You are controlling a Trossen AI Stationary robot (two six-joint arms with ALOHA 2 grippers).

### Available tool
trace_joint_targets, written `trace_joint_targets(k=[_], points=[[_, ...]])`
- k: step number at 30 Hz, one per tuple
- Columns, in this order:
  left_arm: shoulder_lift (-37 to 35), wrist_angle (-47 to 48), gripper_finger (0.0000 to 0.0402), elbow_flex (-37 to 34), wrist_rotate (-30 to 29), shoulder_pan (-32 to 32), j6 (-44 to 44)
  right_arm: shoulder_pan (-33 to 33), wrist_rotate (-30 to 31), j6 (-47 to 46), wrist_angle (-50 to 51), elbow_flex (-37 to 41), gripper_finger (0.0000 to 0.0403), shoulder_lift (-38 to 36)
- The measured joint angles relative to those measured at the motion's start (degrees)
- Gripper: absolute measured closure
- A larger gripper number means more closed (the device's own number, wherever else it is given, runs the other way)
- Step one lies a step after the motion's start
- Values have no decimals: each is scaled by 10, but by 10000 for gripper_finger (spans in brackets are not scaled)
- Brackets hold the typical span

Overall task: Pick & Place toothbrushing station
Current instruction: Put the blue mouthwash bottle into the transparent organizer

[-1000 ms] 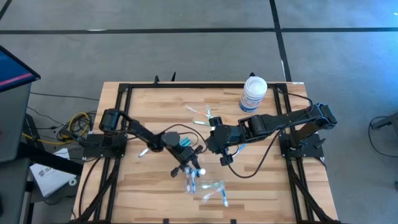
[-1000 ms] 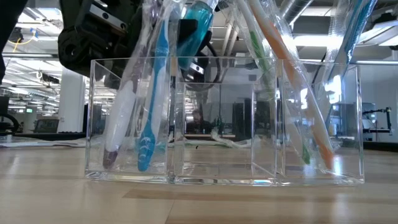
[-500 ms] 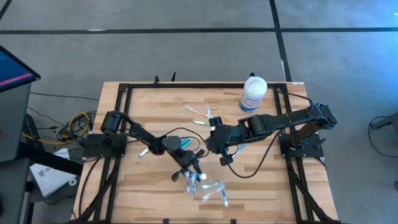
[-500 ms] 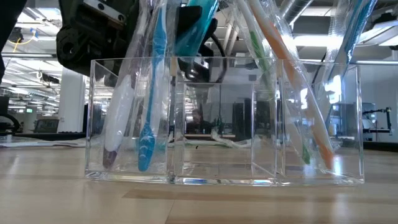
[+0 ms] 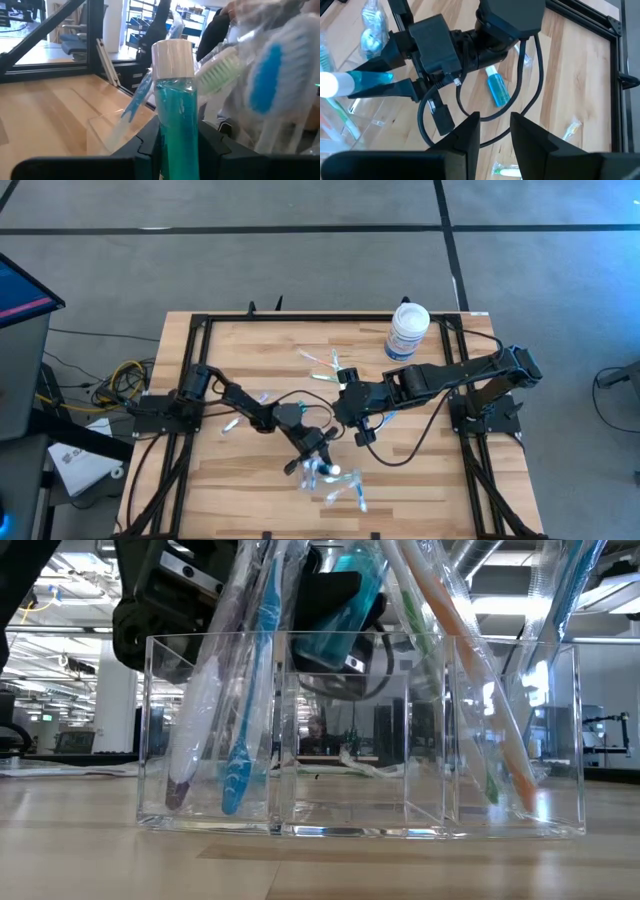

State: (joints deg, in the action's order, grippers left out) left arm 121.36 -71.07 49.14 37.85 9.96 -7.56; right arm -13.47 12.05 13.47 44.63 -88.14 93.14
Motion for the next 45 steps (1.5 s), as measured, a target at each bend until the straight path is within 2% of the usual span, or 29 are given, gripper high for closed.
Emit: trace_joint_targets(k=[25, 35, 45], points=[[0, 1, 297, 0, -36, 15, 13, 0, 0, 0, -1, 0, 305, 0], [0, 1, 294, 0, -65, 15, 13, 0, 0, 0, -1, 0, 305, 0], [0, 2, 293, 0, -70, 19, 13, 0, 0, 0, -1, 0, 305, 0]])
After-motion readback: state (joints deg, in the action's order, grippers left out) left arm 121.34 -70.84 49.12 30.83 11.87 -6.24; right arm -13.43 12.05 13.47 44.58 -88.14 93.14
